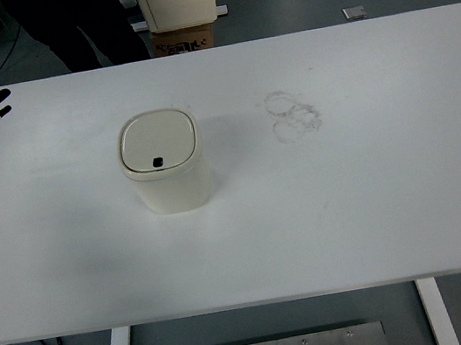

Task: Open trash can
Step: 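Reach the left hand over the cream trash can lid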

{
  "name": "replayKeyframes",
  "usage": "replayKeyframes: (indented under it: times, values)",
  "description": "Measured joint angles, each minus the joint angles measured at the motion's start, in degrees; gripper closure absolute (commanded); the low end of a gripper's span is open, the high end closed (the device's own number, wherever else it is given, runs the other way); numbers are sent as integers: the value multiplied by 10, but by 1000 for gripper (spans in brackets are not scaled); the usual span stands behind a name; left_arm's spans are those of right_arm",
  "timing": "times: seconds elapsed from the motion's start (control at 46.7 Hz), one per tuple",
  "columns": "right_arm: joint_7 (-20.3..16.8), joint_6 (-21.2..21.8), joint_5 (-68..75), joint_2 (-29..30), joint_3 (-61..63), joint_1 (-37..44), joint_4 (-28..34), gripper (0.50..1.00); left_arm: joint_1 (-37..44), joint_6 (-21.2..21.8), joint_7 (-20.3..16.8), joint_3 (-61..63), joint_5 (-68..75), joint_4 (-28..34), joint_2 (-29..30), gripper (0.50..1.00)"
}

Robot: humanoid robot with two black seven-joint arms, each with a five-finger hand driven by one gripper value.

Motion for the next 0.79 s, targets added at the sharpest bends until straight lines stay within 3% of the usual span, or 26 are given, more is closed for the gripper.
replayKeyframes:
  times: [0.407, 0.793]
  values:
    - [0, 0, 0, 0, 0, 0, 0, 509, -156, 6, 2, 278, 0, -108, 35, 500]
    - [0, 0, 0, 0, 0, 0, 0, 509, -333, -22, 3, 501, 2, -223, 59, 500]
